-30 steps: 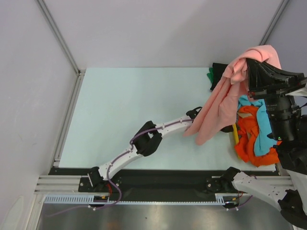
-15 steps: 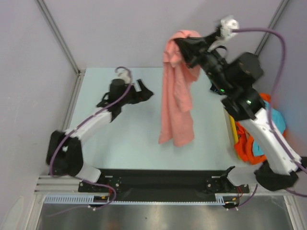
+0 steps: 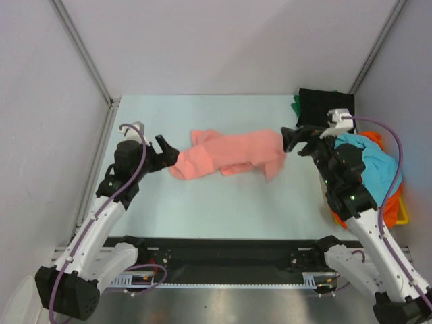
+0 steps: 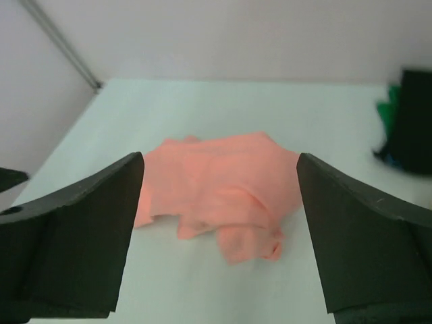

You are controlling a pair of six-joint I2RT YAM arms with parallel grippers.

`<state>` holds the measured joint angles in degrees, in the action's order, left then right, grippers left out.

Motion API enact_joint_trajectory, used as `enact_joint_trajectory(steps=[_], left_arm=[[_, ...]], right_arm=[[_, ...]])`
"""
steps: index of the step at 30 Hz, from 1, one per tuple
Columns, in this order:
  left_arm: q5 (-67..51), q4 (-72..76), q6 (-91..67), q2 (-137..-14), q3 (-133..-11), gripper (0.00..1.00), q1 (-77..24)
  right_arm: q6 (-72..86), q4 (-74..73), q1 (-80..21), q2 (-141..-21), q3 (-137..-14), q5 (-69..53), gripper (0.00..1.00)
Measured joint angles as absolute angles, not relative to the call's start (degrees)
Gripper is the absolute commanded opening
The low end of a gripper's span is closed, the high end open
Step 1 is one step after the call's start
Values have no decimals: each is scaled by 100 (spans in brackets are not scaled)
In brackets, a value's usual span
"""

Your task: Fold and stack the t-shirts

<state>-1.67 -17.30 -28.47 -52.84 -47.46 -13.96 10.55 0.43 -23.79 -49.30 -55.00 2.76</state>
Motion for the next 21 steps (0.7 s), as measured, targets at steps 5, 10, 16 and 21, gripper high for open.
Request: enact_joint_trajectory(steps=[5, 10, 16, 21], left_arm=[[-150, -1828, -2991, -5063, -3684, 90, -1396], [-187, -1487, -3352, -5417, -2729, 85, -1455], [-158, -637, -3645, -6726, -2508, 79, -1581], [16, 132, -3736, -7638, -2919, 66, -1577]], right_arm=[[1782, -650, -1487, -4152, -4534, 766, 100], [2257, -1033, -1452, -4394, -4491, 504, 98], [2674, -1105, -2126, -5033, -4034, 342, 95], [2829, -1232, -2598, -5334, -3669, 268, 95]])
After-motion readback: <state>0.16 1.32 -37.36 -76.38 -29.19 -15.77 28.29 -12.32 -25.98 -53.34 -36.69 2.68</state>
